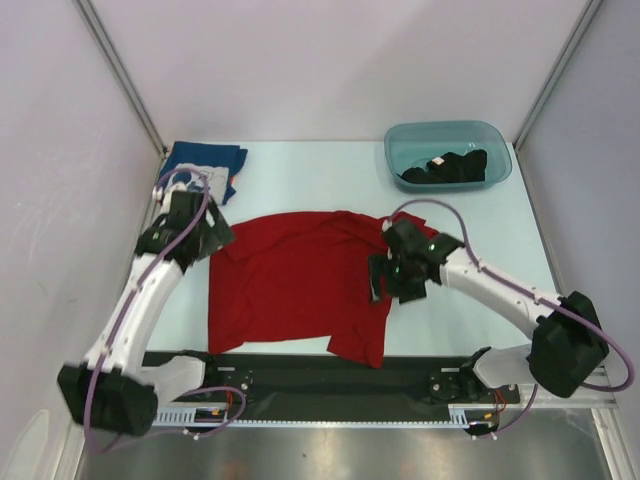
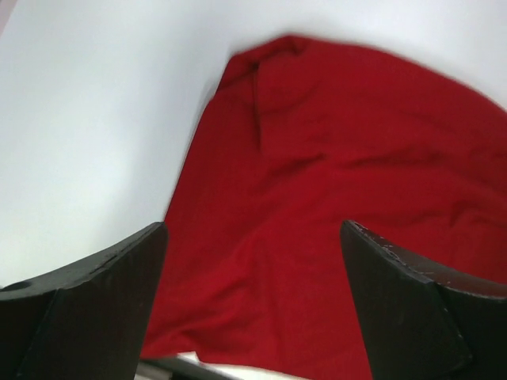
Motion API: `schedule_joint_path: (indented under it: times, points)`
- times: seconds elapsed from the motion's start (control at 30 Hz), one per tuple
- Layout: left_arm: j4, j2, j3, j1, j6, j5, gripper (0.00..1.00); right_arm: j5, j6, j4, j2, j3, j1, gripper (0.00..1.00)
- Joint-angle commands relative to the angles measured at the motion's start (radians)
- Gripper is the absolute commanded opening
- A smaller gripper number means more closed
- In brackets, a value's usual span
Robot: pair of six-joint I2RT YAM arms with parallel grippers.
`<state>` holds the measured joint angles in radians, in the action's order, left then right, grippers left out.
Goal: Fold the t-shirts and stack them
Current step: Flatten the tshirt out
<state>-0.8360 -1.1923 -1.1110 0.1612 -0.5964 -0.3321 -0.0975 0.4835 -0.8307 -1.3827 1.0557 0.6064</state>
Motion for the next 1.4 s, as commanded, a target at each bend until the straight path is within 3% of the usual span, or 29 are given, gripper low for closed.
schedule_joint_path:
  times: [0.0, 0.13, 0.33, 0.43, 0.47, 0.53, 0.57, 0.6, 0.67, 0.73, 0.83, 0.87, 0.93, 0.97, 1.03, 1.07, 1.1, 1.17, 1.37]
  points:
    - [-0.073, 0.178, 0.126, 0.014, -0.051, 0.071, 0.94, 0.005, 0.157, 0.083, 0.069, -0.146, 0.093, 0.80]
    - [-0.113, 0.313, 0.236, 0.052, -0.130, 0.117, 0.91, 0.010, 0.263, 0.154, 0.062, -0.258, 0.200, 0.80]
    - [-0.146, 0.378, 0.267, 0.116, -0.175, 0.156, 0.88, 0.016, 0.283, 0.281, -0.044, -0.304, 0.204, 0.78]
    - [-0.164, 0.384, 0.257, 0.147, -0.189, 0.146, 0.88, 0.012, 0.277, 0.330, -0.104, -0.286, 0.202, 0.65]
    - [-0.167, 0.388, 0.255, 0.150, -0.192, 0.146, 0.88, 0.013, 0.279, 0.337, -0.117, -0.280, 0.199, 0.51]
    - [-0.175, 0.393, 0.252, 0.155, -0.192, 0.139, 0.87, 0.018, 0.271, 0.322, -0.137, -0.264, 0.176, 0.33]
    - [-0.179, 0.396, 0.249, 0.155, -0.191, 0.134, 0.87, 0.047, 0.271, 0.300, -0.128, -0.260, 0.162, 0.13]
    - [-0.190, 0.396, 0.241, 0.156, -0.187, 0.124, 0.86, 0.068, 0.256, 0.247, -0.115, -0.252, 0.123, 0.07]
    - [-0.192, 0.396, 0.238, 0.156, -0.177, 0.114, 0.85, 0.167, 0.233, 0.141, -0.035, -0.246, 0.058, 0.00]
    - [-0.181, 0.390, 0.249, 0.156, -0.174, 0.125, 0.84, 0.196, 0.152, 0.090, 0.059, -0.238, -0.093, 0.00]
    - [-0.127, 0.359, 0.284, 0.159, -0.171, 0.160, 0.81, 0.156, 0.023, 0.035, 0.123, -0.185, -0.306, 0.00]
    - [-0.100, 0.343, 0.292, 0.162, -0.171, 0.182, 0.80, 0.057, -0.014, 0.036, 0.141, -0.171, -0.351, 0.00]
    - [-0.084, 0.268, 0.303, 0.198, -0.175, 0.192, 0.83, -0.025, -0.057, 0.027, 0.137, -0.131, -0.370, 0.10]
    - [-0.075, 0.241, 0.301, 0.218, -0.180, 0.188, 0.87, -0.037, -0.062, 0.000, 0.110, -0.091, -0.353, 0.27]
    - [-0.060, 0.149, 0.289, 0.294, -0.206, 0.188, 0.89, -0.041, -0.068, -0.030, 0.083, -0.057, -0.333, 0.48]
    - [-0.039, 0.119, 0.284, 0.320, -0.220, 0.199, 0.90, -0.038, -0.059, -0.037, 0.083, -0.053, -0.326, 0.63]
    - [-0.025, 0.099, 0.286, 0.368, -0.252, 0.205, 0.90, -0.034, -0.048, -0.038, 0.089, -0.056, -0.327, 0.69]
    - [0.023, 0.054, 0.292, 0.418, -0.282, 0.212, 0.88, -0.039, -0.022, -0.028, 0.103, -0.075, -0.341, 0.79]
    - [0.042, -0.099, 0.252, 0.667, -0.321, 0.199, 0.84, -0.038, 0.033, -0.039, 0.100, -0.138, -0.385, 0.82]
